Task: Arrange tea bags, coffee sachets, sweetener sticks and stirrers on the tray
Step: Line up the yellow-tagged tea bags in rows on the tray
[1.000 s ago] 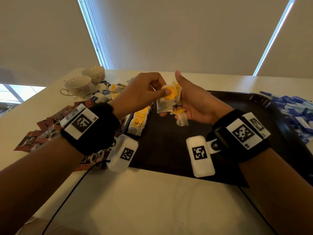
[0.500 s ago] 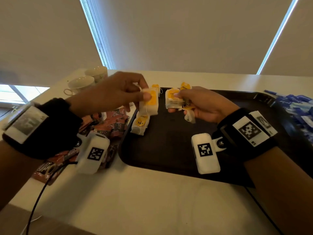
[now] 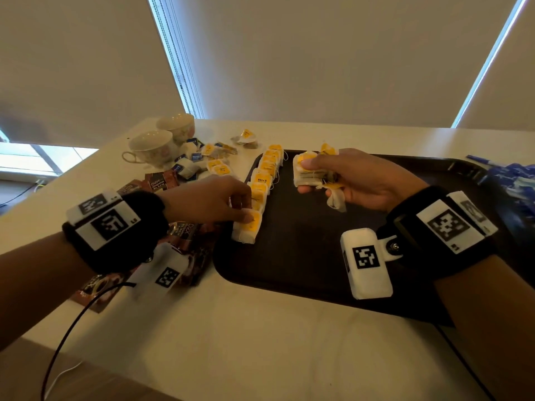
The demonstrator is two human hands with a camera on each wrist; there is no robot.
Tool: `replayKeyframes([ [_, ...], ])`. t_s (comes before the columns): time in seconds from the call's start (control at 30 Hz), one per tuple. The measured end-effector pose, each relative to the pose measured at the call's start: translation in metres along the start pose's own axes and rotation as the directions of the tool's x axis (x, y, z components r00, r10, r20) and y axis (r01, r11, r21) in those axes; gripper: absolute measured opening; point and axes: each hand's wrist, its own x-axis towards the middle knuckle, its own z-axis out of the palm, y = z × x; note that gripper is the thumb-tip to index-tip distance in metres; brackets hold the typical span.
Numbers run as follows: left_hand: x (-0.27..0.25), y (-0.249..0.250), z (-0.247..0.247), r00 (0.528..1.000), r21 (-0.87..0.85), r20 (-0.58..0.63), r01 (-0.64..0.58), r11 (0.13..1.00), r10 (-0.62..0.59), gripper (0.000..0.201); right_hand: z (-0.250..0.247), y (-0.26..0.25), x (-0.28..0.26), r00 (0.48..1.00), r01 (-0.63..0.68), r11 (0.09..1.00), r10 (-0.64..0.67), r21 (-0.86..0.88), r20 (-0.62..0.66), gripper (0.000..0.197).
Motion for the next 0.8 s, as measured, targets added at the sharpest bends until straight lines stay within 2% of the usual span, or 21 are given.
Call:
replayKeyframes([
  [0.1,0.004,-0.003,0.003,1.000,0.069,-0.023,0.009,0.998,-0.008,0.019,0.000,0.001,0.001,1.000,-0.001,1.000,0.001,-0.005,0.001,0.021],
  [0.23,0.007,-0.005,0.006,0.998,0.135,-0.049,-0.039,0.990,0.046,0.021,0.001,0.000,0.000,1.000,-0.004,1.000,0.004,-0.008,-0.003,0.024],
  [0.37,0.004,-0.007,0.005,0.991,0.124,-0.113,-0.060,0.990,0.074,0.015,0.001,-0.001,-0.001,1.000,-0.006,1.000,0.006,-0.014,-0.010,0.023],
  [0.47,-0.001,-0.003,0.000,0.972,0.073,-0.199,-0.113,0.991,0.126,0.029,0.002,-0.001,0.000,1.000,-0.010,1.000,0.010,-0.012,-0.010,0.023],
  [0.53,-0.006,0.002,-0.001,0.976,0.066,-0.154,-0.144,0.987,0.153,0.026,0.002,0.000,0.000,1.000,-0.014,1.000,0.014,-0.013,-0.011,0.023],
  [0.63,-0.008,0.005,0.004,0.981,0.154,-0.034,-0.182,0.971,0.190,0.022,0.004,-0.001,-0.001,1.000,-0.018,1.000,0.018,-0.019,-0.001,0.023],
  [0.8,-0.003,0.001,0.011,0.985,0.188,0.006,-0.172,0.967,0.174,0.026,0.004,-0.001,-0.002,1.000,-0.022,1.000,0.022,0.011,0.006,0.022],
])
